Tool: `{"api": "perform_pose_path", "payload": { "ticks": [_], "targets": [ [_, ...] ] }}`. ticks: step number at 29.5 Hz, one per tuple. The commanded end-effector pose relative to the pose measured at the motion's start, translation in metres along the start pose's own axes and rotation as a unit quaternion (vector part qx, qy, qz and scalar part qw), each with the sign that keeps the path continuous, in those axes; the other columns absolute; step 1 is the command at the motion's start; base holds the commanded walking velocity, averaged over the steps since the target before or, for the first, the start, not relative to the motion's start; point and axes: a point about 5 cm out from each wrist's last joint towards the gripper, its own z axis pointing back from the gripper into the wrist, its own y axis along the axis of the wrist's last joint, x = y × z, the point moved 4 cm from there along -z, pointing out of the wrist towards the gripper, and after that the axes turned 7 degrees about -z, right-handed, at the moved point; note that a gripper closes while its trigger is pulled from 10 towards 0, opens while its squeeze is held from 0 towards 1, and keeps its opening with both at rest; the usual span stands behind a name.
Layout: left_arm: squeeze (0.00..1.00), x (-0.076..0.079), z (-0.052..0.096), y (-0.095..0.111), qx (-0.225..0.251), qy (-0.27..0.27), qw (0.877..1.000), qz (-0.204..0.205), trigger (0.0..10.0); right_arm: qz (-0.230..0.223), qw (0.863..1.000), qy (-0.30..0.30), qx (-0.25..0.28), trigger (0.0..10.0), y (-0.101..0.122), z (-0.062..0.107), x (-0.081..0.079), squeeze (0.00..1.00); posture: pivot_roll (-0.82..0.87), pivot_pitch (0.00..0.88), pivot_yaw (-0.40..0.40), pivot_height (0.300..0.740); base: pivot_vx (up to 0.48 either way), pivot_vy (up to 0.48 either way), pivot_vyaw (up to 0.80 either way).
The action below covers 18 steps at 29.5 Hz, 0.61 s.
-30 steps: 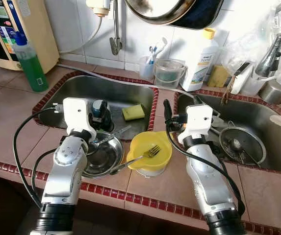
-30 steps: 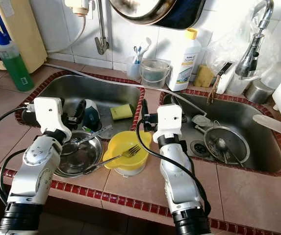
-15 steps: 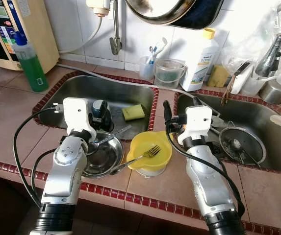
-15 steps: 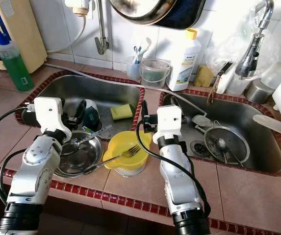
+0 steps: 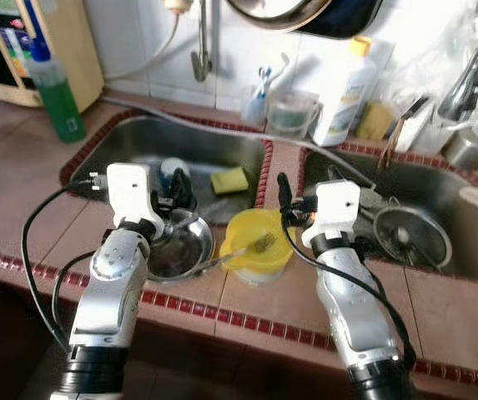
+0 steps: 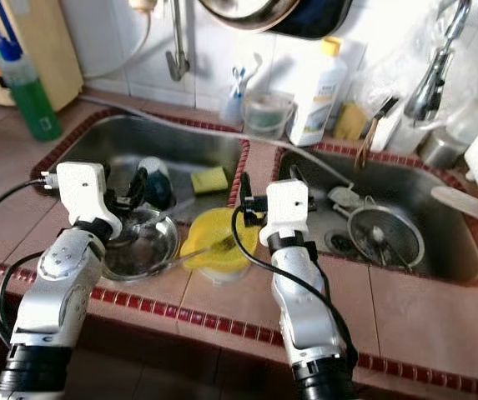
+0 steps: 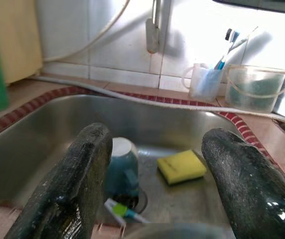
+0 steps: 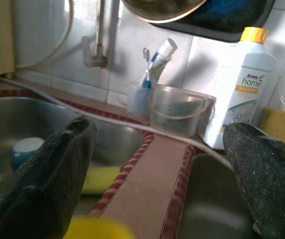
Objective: Kitchen organization
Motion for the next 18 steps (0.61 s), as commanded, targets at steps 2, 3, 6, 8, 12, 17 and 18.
{"api": "perform_pose_path", "payload": {
  "ticks": [2, 3, 6, 8, 12, 17, 18],
  "targets": [
    [0.0, 0.0028, 0.0, 0.0054, 0.008, -0.008, 1.0, -0.002, 10.0, 0.002, 1.0, 0.0, 0.0, 10.0, 0.0, 0.0016, 0.0015, 0.0, -0.18, 0.0, -0.035, 0.74, -0.339, 0.0, 0.0],
    [0.0, 0.0029, 0.0, 0.0054, 0.007, -0.008, 1.0, -0.002, 10.0, 0.002, 1.0, 0.0, 0.0, 10.0, 0.0, 0.0017, 0.0013, 0.0, -0.18, 0.0, -0.034, 0.74, -0.341, 0.0, 0.0],
    [0.0, 0.0033, 0.0001, 0.0056, 0.008, -0.009, 1.0, -0.001, 10.0, 0.002, 1.0, 0.0, 0.0, 10.0, 0.0, 0.0021, 0.001, 0.0, -0.18, 0.0, -0.035, 0.74, -0.345, 0.0, 0.0],
    [0.0, 0.0043, -0.0002, 0.0059, 0.008, -0.01, 1.0, -0.001, 10.0, 0.002, 1.0, 0.001, -0.001, 10.0, -0.0002, 0.0025, 0.0008, 0.0, -0.18, 0.0, -0.035, 0.74, -0.341, 0.0, 0.0],
    [0.0, 0.0057, -0.0009, 0.008, 0.013, -0.012, 1.0, 0.005, 10.0, 0.002, 1.0, 0.003, -0.002, 10.0, -0.0007, 0.003, 0.0001, 0.0, -0.18, 0.0, -0.037, 0.74, 0.0, 0.0, 0.0],
    [0.0, 0.006, -0.0004, 0.0082, 0.014, -0.014, 1.0, 0.004, 10.0, 0.003, 1.0, 0.005, -0.002, 10.0, -0.0003, 0.0026, -0.0001, 0.0, -0.17, 0.0, -0.038, 0.74, 0.0, 0.0, 0.0],
    [0.0, 0.0059, -0.0003, 0.0079, 0.014, -0.014, 1.0, 0.003, 10.0, 0.003, 1.0, 0.005, -0.002, 10.0, -0.0002, 0.0025, 0.0, 0.0, -0.17, 0.0, -0.038, 0.74, 0.0, 0.0, 0.0]
  ]
}}
